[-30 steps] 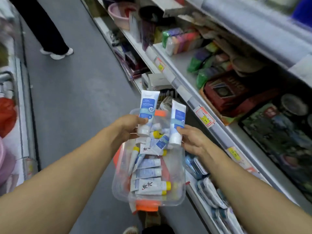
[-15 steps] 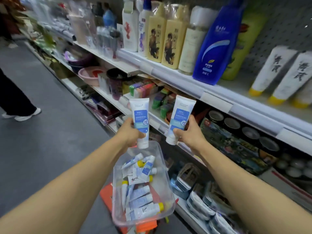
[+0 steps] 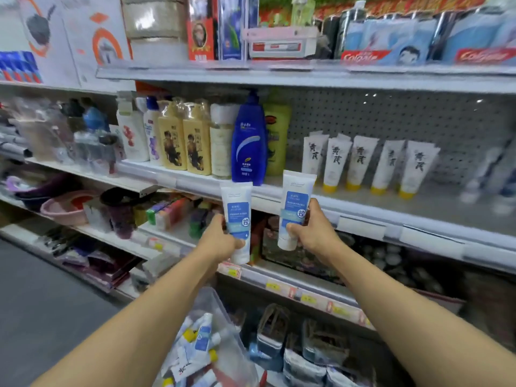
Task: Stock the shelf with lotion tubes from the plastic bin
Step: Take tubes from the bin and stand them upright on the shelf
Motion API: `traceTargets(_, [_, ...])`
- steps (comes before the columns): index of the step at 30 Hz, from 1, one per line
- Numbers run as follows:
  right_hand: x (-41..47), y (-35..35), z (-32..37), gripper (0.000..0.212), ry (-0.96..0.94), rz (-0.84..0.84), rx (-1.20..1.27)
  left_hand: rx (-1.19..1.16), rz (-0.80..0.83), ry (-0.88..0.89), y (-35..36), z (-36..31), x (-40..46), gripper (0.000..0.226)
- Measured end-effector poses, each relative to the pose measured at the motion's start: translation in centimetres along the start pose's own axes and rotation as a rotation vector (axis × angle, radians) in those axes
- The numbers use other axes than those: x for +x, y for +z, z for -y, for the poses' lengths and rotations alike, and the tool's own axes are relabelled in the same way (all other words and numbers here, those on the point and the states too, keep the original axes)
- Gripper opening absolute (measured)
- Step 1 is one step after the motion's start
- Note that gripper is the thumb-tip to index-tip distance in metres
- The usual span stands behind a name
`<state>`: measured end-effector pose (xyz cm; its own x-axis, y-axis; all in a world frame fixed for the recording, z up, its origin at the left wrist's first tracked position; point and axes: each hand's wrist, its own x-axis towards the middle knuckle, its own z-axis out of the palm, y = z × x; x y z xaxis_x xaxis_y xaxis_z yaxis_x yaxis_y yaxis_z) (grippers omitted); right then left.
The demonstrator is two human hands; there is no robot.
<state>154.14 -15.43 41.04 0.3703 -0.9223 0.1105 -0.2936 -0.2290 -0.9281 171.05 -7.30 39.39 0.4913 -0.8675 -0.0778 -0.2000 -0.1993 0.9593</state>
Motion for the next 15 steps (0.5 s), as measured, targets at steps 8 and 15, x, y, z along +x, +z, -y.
traceTargets(8, [-0.1,-9.2,-0.8,0.046,0.03,-0.209,-0.039,-0.004,0.218,0.099,8.1,-5.2,1.9,0.043])
traceTargets(15, [0.9,-17.8,-3.3,0.038,0.057,-0.363,-0.057,-0.018,0.365,0.146,16.7,-9.3,3.2,0.045])
